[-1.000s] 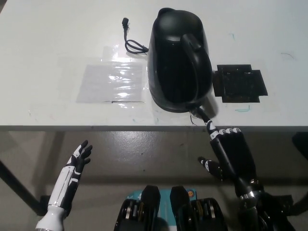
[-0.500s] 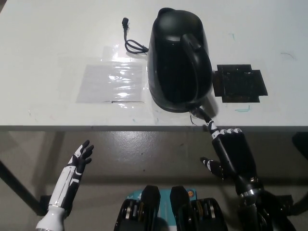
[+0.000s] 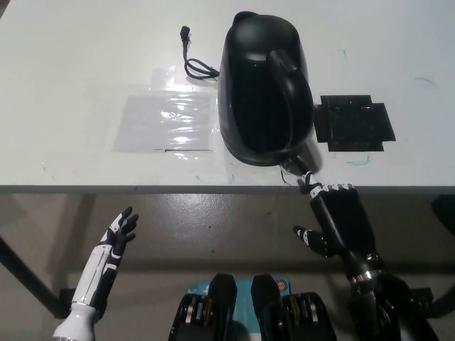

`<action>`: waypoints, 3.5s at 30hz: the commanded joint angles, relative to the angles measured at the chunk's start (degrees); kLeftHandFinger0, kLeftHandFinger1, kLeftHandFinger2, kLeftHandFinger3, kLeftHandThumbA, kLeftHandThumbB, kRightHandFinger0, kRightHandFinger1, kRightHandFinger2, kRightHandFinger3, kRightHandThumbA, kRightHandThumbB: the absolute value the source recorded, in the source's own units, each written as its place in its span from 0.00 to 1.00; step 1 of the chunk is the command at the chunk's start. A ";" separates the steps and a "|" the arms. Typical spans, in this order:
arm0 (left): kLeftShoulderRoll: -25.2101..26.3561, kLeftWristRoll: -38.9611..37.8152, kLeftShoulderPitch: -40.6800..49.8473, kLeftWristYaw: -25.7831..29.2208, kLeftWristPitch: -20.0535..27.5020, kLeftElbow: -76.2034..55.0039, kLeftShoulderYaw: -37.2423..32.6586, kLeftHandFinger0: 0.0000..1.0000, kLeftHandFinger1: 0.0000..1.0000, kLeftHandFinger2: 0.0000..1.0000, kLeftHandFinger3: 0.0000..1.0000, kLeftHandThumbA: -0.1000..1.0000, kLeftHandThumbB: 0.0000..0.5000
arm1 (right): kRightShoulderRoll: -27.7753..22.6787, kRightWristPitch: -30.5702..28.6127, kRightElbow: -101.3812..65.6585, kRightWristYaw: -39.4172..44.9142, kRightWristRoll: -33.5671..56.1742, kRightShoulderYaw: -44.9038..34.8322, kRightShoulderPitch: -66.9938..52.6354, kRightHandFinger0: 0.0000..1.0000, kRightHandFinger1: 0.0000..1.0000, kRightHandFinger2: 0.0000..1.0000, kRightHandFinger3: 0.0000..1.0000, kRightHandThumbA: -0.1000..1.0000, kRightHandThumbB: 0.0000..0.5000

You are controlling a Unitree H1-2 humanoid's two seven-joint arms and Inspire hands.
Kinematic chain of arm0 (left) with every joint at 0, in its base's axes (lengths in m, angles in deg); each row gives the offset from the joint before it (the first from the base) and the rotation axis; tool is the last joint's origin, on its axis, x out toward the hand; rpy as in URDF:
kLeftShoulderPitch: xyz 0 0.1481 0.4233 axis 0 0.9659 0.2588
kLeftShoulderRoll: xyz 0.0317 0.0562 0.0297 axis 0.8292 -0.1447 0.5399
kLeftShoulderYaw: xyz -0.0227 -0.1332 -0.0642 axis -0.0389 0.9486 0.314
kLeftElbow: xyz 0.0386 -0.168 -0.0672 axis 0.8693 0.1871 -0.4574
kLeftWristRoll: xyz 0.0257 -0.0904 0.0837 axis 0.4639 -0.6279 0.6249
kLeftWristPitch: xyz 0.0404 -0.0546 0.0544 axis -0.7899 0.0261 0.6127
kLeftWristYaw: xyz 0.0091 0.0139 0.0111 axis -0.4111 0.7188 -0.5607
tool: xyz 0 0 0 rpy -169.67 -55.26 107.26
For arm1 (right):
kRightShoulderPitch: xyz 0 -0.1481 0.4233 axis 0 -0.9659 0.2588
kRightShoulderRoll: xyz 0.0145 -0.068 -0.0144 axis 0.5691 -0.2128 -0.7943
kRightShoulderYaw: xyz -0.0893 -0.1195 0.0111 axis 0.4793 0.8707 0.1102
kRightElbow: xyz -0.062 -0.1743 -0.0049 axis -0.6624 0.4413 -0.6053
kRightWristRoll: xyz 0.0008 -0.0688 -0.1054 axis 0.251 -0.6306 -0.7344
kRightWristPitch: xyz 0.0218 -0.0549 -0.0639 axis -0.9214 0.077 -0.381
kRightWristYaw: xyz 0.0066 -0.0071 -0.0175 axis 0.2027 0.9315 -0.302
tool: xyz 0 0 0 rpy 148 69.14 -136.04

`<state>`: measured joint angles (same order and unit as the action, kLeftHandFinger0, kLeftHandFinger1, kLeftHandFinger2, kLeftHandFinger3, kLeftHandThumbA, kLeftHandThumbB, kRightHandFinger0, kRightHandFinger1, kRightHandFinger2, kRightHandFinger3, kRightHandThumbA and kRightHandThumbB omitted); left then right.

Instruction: A kettle is kept at the center of the table close to the robot and the robot uses its right index finger to press downwards on the transparent start boiling button

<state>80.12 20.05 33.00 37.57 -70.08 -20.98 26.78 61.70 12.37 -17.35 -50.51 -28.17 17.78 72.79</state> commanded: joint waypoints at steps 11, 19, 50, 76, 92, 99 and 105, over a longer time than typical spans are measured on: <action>0.92 0.43 -1.44 -0.17 1.70 -1.89 0.13 1.00 1.00 1.00 1.00 1.00 0.43 | 0.15 1.09 5.20 -2.47 1.20 0.84 4.22 0.00 0.00 0.00 1.00 1.00 0.36; 0.86 0.42 -1.68 -0.07 2.02 -1.61 0.20 1.00 1.00 1.00 1.00 1.00 0.44 | 0.09 0.79 8.08 -3.16 1.89 0.83 5.25 0.00 0.00 0.00 1.00 1.00 0.36; 1.01 0.42 -2.17 -0.36 1.34 -2.12 0.08 1.00 1.00 1.00 1.00 1.00 0.43 | 0.14 1.34 10.25 -3.35 2.00 1.45 7.32 0.00 0.00 0.00 1.00 1.00 0.35; 0.99 0.32 -2.17 -0.37 1.92 -1.85 0.09 1.00 1.00 1.00 1.00 1.00 0.42 | -0.09 2.02 16.07 -4.88 3.80 3.50 9.64 0.00 0.00 0.00 1.00 1.00 0.36; 1.06 0.13 -2.11 -0.55 1.80 -1.73 0.10 1.00 1.00 1.00 1.00 1.00 0.38 | -2.31 0.53 -12.81 -0.27 8.76 1.20 -1.30 1.00 1.00 1.00 1.00 1.00 0.48; 1.03 0.50 -2.05 -0.38 1.49 -1.98 0.08 1.00 1.00 1.00 1.00 1.00 0.39 | -2.73 -3.44 -22.37 -0.38 14.36 0.09 -6.87 1.00 1.00 1.00 1.00 1.00 0.49; 1.11 0.49 -2.40 -0.41 0.95 -2.10 0.14 1.00 1.00 1.00 1.00 1.00 0.42 | -3.56 -12.86 -25.73 -3.75 21.39 -2.25 -10.98 1.00 1.00 1.00 1.00 1.00 0.45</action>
<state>80.23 20.14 31.46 37.45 -70.06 -21.07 26.89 58.96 8.57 -39.53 -51.36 -13.74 17.54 63.00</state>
